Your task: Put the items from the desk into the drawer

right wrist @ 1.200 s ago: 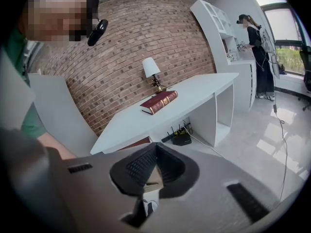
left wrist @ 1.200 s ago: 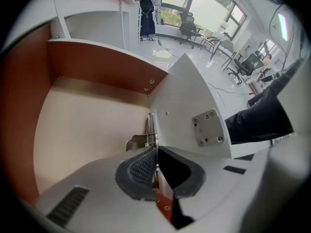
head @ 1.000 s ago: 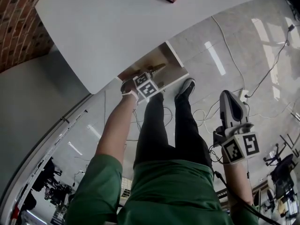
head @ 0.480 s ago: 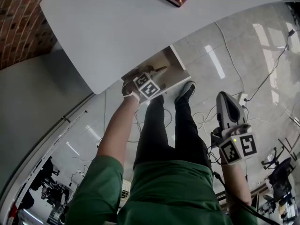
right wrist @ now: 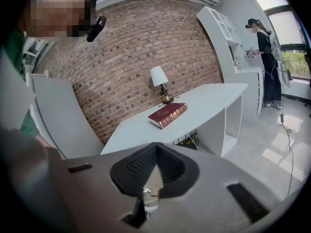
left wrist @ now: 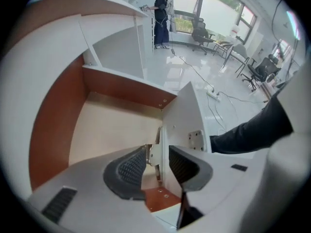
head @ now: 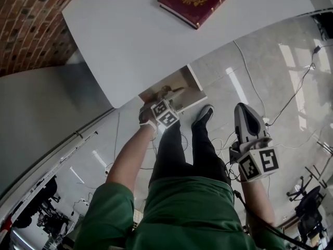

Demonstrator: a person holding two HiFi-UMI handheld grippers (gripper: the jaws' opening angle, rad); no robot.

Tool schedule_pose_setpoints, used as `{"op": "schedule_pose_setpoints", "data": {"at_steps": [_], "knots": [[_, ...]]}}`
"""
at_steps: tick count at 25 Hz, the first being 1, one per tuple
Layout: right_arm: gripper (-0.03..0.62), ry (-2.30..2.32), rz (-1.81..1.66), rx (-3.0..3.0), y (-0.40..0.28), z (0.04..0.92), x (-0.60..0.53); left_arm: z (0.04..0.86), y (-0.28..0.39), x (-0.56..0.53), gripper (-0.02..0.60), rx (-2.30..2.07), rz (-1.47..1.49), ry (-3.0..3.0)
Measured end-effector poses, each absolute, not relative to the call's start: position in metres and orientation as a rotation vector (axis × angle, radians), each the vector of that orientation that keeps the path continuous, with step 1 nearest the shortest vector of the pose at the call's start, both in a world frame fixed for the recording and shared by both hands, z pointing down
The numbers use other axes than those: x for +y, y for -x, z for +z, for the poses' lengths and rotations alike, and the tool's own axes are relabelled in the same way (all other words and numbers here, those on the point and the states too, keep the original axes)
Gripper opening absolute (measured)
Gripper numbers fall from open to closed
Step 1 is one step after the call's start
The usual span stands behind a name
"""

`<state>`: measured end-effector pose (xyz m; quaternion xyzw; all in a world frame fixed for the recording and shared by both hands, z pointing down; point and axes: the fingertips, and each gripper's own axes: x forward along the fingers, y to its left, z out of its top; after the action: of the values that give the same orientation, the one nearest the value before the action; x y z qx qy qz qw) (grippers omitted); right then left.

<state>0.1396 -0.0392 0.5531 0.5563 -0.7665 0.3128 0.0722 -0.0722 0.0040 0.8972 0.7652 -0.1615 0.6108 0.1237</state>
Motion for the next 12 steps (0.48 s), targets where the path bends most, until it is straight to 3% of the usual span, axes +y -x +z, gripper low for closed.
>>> {"op": "schedule_pose_setpoints", "data": {"at_steps": [12], "knots": [[0.003,-1.691,0.672,-2.455,-0.14,0.457,-0.084,0.653,0.015,-0.067,0.035,-0.822,1.273,-2.691]]}}
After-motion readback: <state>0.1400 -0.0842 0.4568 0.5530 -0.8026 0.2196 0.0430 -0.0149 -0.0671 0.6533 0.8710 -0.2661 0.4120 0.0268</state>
